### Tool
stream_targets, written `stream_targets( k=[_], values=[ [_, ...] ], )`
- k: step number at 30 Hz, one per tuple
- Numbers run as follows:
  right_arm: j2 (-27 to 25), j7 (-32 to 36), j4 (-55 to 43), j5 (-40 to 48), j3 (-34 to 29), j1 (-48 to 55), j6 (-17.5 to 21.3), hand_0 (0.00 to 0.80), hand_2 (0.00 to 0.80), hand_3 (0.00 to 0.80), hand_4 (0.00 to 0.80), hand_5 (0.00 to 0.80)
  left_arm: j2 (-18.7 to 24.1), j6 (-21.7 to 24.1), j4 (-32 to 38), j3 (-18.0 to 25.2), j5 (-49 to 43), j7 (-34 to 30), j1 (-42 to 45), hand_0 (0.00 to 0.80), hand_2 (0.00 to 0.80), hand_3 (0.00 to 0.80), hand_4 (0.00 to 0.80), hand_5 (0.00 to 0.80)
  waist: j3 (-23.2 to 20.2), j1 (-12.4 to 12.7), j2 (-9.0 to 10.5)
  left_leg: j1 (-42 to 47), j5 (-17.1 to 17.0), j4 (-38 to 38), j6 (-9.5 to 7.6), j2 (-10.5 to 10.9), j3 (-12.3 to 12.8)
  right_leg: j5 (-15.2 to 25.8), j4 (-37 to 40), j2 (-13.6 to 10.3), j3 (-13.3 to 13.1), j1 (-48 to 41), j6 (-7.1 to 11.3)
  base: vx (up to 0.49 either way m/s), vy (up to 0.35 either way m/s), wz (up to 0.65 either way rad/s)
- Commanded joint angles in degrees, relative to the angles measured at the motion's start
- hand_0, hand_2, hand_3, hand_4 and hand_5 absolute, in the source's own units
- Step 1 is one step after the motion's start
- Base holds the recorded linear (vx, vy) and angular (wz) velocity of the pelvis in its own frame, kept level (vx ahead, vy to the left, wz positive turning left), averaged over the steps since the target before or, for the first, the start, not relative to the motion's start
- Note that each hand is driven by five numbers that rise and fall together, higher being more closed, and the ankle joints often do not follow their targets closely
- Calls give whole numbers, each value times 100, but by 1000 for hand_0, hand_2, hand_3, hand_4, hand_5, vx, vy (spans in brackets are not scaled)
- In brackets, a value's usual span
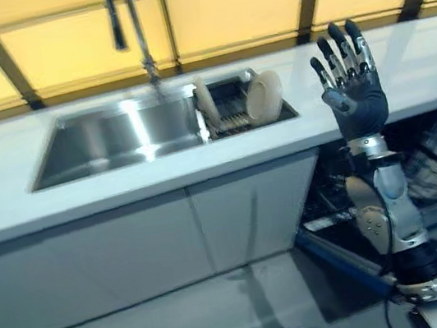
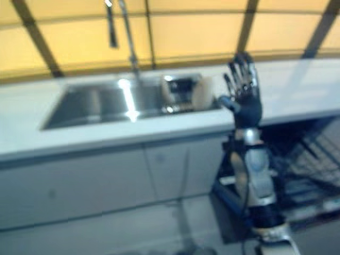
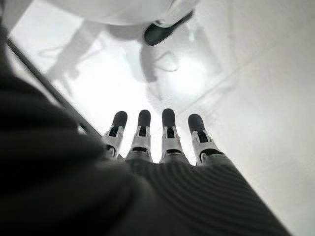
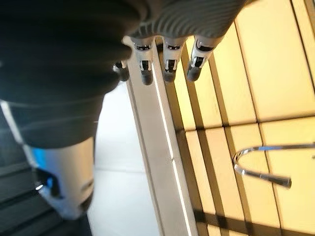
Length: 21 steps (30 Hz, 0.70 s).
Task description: Take plates into dishwasher
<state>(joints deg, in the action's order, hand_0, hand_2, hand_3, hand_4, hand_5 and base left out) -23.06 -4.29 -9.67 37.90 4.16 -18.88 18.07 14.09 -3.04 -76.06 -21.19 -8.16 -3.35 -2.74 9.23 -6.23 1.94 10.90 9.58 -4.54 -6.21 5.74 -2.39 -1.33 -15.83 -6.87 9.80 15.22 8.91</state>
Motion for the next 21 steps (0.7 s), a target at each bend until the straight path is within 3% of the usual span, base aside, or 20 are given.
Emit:
stream_targets(
  k=[1,3,4,7,8,11,13,14,15,16,17,18,21],
  values=[
    [-83,52,82,4,-269,-296,53,0,0,0,0,0,-223,78,-98,7,-222,54,330,0,0,0,0,0,-415,143,-20,913,549,20,278,199,-12,1421,1092,156,352,44,-330,382,-160,31],
    [-61,48,23,59,-287,-180,-36,0,0,0,0,0,-224,106,-114,149,-212,29,421,0,0,0,0,0,-506,129,-137,1081,397,-148,463,32,139,1245,966,196,466,-89,-390,431,-204,26],
    [-14,58,-104,37,-256,-42,-160,0,0,0,0,0,-231,204,-80,206,-301,-3,514,0,0,0,0,0,-644,74,-285,1152,-355,-522,791,-173,254,1099,986,281,556,-264,-528,489,-275,26],
    [-25,210,-237,-26,-165,112,-152,0,0,0,0,0,-217,477,159,139,-184,50,605,0,0,0,0,0,-778,77,-360,767,-1423,-1526,1180,-271,419,950,1341,440,527,-769,-739,446,-309,28],
    [-31,222,-265,-33,-140,124,-150,0,0,0,0,0,-216,537,259,147,-73,84,597,0,0,0,0,0,-799,91,-318,608,-1613,-1767,1242,-238,426,933,1446,425,516,-886,-780,366,-276,-9],
    [-98,180,-291,-92,-95,120,-103,0,0,0,0,0,-251,592,558,146,159,235,520,0,0,0,0,0,-701,276,-127,-381,-1788,-3623,1406,-235,637,768,1595,263,580,-1341,-959,239,-186,-46],
    [-97,179,-250,-109,-124,113,-62,0,0,0,0,0,-242,569,700,167,126,258,519,0,0,0,0,0,-647,348,-8,-862,-1704,-4123,1380,-310,713,735,1615,150,621,-1468,-982,108,-111,-57],
    [-96,179,-250,-109,-124,114,-62,0,0,0,0,0,-241,568,701,167,126,258,519,0,0,0,0,0,-655,343,-3,-871,-1709,-4121,1380,-305,710,735,1614,144,624,-1459,-981,221,-173,-37],
    [-78,10,-147,-126,-105,-25,34,0,0,0,0,0,-209,399,964,152,220,345,447,0,0,0,0,0,-456,558,143,-1489,-1436,-3593,1222,-742,916,648,1734,56,580,-1759,-962,219,-112,-4],
    [-76,-44,-105,-119,-75,-96,36,0,0,0,0,0,-195,387,968,157,256,375,434,0,0,0,0,0,-419,618,116,-1487,-1407,-3065,1183,-846,940,609,1754,99,561,-1804,-950,256,-107,-13],
    [-73,-86,-74,-121,-50,-145,38,0,0,0,0,0,-182,380,963,161,267,393,425,0,0,0,0,0,-408,647,101,-1489,-1409,-2731,1161,-895,937,587,1765,124,545,-1822,-940,212,36,-12],
    [-60,-228,29,-178,60,-314,46,0,0,0,0,0,-129,355,920,184,259,402,375,0,0,0,0,0,-374,721,64,-1460,-1452,-1867,1123,-973,888,533,1816,188,382,-1887,-892,238,66,-30],
    [-40,-412,50,-323,165,-351,-8,0,0,0,0,0,-63,306,873,222,195,337,290,0,0,0,0,0,-382,750,-25,-1406,-1481,-575,1107,-925,702,435,1842,279,-6,-1984,-785,271,120,-34]
  ],
)
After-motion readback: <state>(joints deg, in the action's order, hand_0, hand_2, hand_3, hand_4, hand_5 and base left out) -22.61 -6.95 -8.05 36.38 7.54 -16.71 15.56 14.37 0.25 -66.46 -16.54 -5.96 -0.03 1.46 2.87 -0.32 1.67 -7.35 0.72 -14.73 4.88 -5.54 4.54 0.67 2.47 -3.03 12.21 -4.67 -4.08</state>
